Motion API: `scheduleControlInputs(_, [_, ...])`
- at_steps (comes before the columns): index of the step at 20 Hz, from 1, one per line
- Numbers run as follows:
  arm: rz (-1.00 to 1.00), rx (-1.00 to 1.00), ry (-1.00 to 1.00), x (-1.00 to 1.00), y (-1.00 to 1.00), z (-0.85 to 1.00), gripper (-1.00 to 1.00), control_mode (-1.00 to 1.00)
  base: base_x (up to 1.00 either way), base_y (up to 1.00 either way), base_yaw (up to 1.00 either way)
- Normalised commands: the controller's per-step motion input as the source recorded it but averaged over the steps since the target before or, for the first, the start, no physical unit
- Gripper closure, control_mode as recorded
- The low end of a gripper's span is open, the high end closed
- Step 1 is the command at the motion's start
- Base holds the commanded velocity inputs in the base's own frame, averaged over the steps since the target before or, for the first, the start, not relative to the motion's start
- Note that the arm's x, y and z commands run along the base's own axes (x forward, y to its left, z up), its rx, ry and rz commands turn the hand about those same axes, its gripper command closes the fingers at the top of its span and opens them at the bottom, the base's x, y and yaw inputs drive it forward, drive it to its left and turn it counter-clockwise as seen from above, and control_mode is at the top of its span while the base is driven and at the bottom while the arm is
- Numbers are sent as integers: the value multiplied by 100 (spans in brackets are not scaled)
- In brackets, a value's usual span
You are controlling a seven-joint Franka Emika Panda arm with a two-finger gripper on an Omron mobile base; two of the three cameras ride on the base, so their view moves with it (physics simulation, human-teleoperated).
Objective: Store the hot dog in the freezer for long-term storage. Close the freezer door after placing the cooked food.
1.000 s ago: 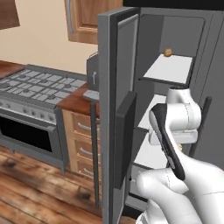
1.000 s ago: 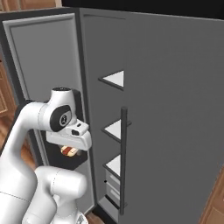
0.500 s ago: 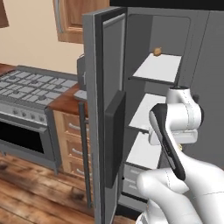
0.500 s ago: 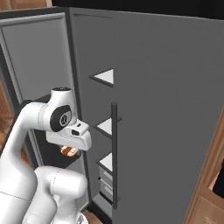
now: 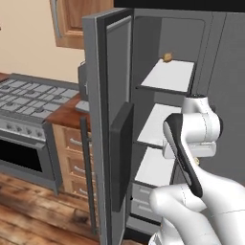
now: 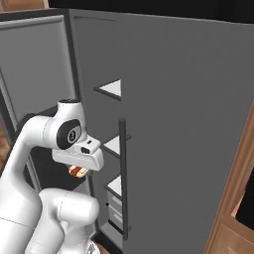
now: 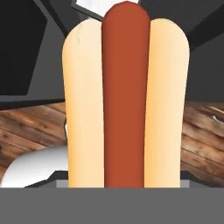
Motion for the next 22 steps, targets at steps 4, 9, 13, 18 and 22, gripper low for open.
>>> scheduleControlInputs(4, [0,0,0,0,0,0,100,100,36,0,-3])
scheduleControlInputs(9, [0,0,0,0,0,0,100,100,24,9,-4])
scheduleControlInputs(13, [0,0,0,0,0,0,100,100,22,19,-5])
scheduleControlInputs(18, [0,0,0,0,0,0,100,100,16,24,-5])
scheduleControlInputs(22, [0,0,0,0,0,0,100,100,12,25,-4])
